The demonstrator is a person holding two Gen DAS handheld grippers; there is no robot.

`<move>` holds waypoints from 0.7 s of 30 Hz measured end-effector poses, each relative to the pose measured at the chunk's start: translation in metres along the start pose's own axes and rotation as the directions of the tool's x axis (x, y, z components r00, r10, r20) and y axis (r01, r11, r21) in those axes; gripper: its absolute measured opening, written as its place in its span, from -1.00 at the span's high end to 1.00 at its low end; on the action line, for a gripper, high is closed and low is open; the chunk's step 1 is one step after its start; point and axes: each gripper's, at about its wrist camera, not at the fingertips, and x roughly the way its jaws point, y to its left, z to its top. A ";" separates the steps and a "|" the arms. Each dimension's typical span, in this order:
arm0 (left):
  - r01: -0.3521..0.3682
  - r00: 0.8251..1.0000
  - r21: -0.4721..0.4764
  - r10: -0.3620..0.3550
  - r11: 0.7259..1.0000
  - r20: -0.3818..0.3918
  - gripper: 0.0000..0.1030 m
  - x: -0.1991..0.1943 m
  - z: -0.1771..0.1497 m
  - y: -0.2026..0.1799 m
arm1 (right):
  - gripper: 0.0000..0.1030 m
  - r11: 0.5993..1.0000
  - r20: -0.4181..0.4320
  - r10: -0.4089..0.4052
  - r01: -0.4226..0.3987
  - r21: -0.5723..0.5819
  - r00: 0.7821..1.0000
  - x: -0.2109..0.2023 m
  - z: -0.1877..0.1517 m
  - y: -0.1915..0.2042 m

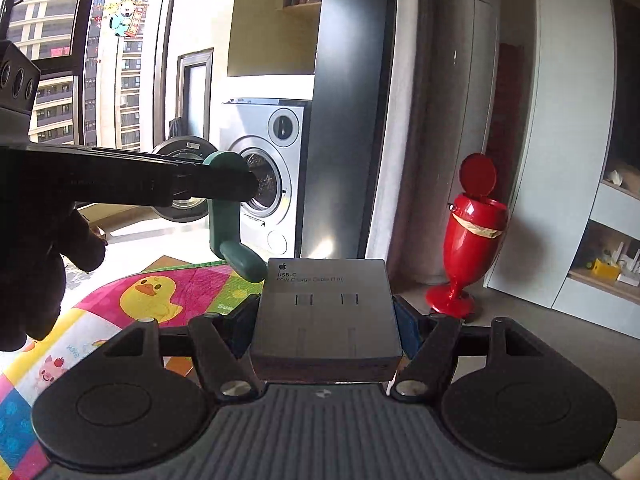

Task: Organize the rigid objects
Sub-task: 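Lower toy and cable box into the pink box and open both tools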

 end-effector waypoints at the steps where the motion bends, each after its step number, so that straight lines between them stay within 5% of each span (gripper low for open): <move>1: 0.004 0.999 -0.044 -0.006 0.999 -0.048 0.06 0.015 -0.005 0.007 | -0.35 1.000 -0.023 0.017 -0.017 0.004 1.000 0.009 -0.004 -0.002; 6: -0.025 0.991 -0.109 0.010 0.994 -0.132 0.04 0.050 -0.041 0.038 | -0.67 0.999 -0.127 0.007 0.000 0.053 0.992 0.037 -0.040 -0.010; 12: -0.135 0.978 -0.201 0.098 0.970 -0.185 0.04 0.038 -0.064 0.092 | -0.67 0.983 -0.129 -0.108 0.087 -0.159 0.986 0.030 -0.079 0.019; 16: -0.206 0.955 -0.218 0.148 0.954 -0.256 0.05 0.027 -0.085 0.117 | -0.67 0.980 -0.140 -0.051 0.022 -0.199 0.989 0.016 -0.087 0.041; 21: -0.205 0.928 -0.229 0.115 0.952 -0.353 0.09 0.023 -0.115 0.122 | -0.67 0.991 -0.193 0.060 -0.081 -0.104 0.979 0.002 -0.089 0.054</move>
